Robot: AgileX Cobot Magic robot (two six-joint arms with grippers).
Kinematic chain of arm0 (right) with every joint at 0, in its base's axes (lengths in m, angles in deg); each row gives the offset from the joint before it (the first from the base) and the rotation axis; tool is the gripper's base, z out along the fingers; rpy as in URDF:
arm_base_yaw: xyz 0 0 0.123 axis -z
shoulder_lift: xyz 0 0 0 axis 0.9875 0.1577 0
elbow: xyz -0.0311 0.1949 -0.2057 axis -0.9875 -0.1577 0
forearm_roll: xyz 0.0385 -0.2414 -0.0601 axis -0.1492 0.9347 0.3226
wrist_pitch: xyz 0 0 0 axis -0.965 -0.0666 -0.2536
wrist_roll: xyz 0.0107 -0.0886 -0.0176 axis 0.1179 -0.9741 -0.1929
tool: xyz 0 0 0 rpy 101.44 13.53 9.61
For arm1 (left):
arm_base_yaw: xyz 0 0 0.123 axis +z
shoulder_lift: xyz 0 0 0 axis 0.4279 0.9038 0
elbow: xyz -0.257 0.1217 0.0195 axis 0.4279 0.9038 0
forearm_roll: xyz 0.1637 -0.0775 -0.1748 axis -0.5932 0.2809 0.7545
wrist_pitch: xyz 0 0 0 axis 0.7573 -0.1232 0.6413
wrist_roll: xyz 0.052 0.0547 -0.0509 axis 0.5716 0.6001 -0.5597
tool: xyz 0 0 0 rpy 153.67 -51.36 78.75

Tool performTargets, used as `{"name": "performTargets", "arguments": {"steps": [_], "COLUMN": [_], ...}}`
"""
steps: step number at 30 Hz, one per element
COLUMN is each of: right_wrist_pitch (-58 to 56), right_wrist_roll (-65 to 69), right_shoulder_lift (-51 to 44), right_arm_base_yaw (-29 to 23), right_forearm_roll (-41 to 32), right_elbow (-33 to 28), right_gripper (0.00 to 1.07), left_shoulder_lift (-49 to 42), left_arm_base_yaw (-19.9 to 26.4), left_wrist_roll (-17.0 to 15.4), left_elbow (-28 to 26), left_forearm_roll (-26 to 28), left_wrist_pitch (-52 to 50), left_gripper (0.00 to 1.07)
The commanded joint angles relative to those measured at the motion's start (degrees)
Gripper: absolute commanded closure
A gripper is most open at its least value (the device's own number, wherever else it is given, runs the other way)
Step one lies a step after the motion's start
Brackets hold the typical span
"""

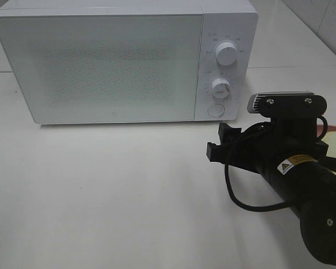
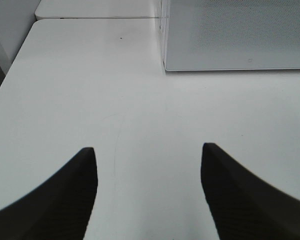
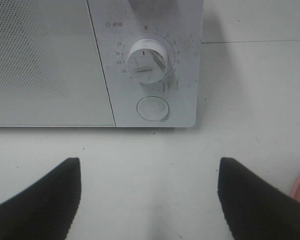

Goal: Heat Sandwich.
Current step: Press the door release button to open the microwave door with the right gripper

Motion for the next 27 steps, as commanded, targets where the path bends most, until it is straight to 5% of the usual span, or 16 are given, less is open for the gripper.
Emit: {"name": "performTargets", "arguments": {"steps": [1, 17, 27], "right_wrist_pitch": [0.57, 0.80, 0.46], "right_wrist_roll": [3.84, 55.29, 81.99], "right_shoulder_lift": [0.00, 0.00, 0.00], "right_arm_base_yaw": [-0.17, -0.17, -0.17], "right_forearm_roll": [-0.06, -0.06, -0.11], "right_elbow": [0.52, 0.52, 0.52], "right_gripper": [0.33, 0.34, 0.55], "left_shoulder_lift": [-1.03, -1.03, -1.03], "left_arm_base_yaw": [0.06, 0.06, 0.06], "left_wrist_roll": [-0.23, -0.23, -0.23], "left_elbow": [0.17, 0.17, 0.17], "left_forearm_roll": [0.17, 0.17, 0.17], "left_wrist_pitch": [-0.34, -0.34, -0.34], "left_gripper": [0.48, 0.48, 0.48]}}
